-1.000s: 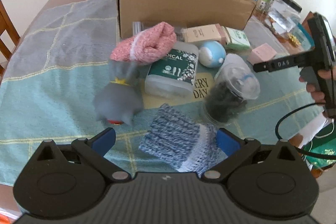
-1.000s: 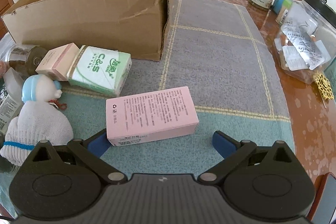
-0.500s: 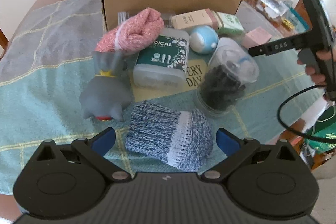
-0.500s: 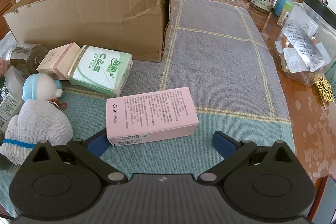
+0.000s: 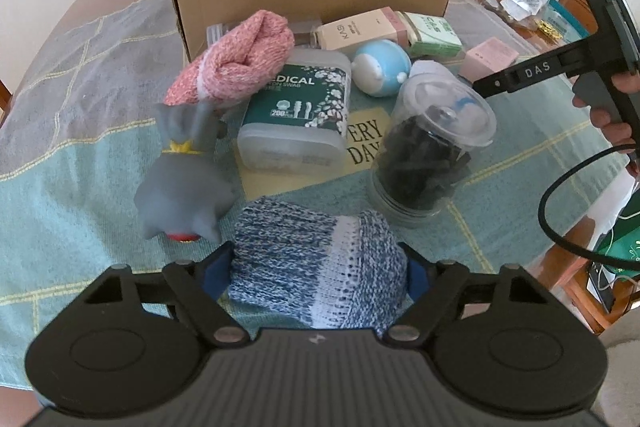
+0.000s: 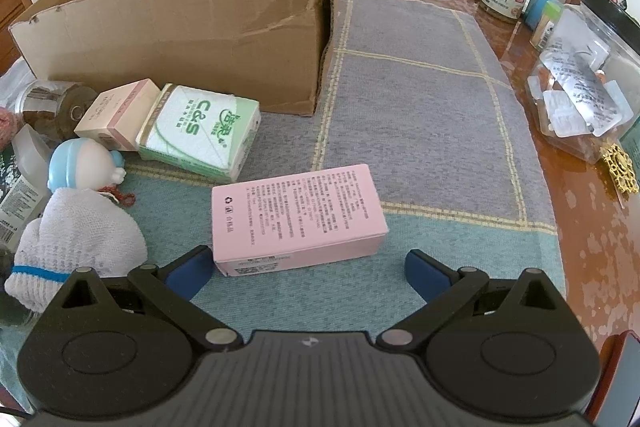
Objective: Organize objects
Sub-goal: 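Grasp the pink box with the right tool while the left tool grasps the grey knit sock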
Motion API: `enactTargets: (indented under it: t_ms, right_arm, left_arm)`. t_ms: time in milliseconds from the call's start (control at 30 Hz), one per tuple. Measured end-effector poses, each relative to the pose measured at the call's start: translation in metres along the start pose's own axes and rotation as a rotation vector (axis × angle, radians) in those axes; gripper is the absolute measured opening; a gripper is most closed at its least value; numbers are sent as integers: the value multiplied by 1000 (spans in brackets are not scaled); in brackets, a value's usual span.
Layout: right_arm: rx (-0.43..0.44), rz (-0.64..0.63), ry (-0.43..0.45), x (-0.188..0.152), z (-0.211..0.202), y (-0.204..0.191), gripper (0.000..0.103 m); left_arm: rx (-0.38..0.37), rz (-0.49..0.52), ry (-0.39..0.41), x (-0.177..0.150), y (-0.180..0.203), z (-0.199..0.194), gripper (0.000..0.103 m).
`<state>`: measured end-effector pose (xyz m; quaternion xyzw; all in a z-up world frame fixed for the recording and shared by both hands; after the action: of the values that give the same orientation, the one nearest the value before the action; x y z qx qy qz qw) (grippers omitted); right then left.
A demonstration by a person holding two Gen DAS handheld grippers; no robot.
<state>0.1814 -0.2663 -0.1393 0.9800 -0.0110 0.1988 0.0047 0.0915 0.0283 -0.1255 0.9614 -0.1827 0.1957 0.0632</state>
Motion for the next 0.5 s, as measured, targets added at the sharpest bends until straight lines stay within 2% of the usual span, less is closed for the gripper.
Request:
enactTargets:
  t_ms: [300,333,400,500]
  right_arm:
    - [-18,-8,27,7,-2,-1,102]
    - [-23,-11,27,8,-1,0,101]
    - [-24,-19,19,10,0,2,91]
    - [-4,-11,6,12,-1,6,86]
  left_arm:
    - [3,-8,-3,2,2,-2,78]
    - [1,-7,-1,3,2,-3,78]
    - [3,-5,3,3,2,-5,78]
    - [7,-10,2,4,1,-8,78]
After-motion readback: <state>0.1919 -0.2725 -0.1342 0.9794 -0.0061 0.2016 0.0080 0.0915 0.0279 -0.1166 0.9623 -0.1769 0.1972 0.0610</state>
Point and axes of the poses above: each gripper's, at about its wrist camera, not at the fingertips, and z roughly the way its jaws point, y to its right, x to its top, the point moved 2 cm from there along z, roughly the way its jaws point, and after that the axes turned 8 degrees about -y, right-handed, at the moved point
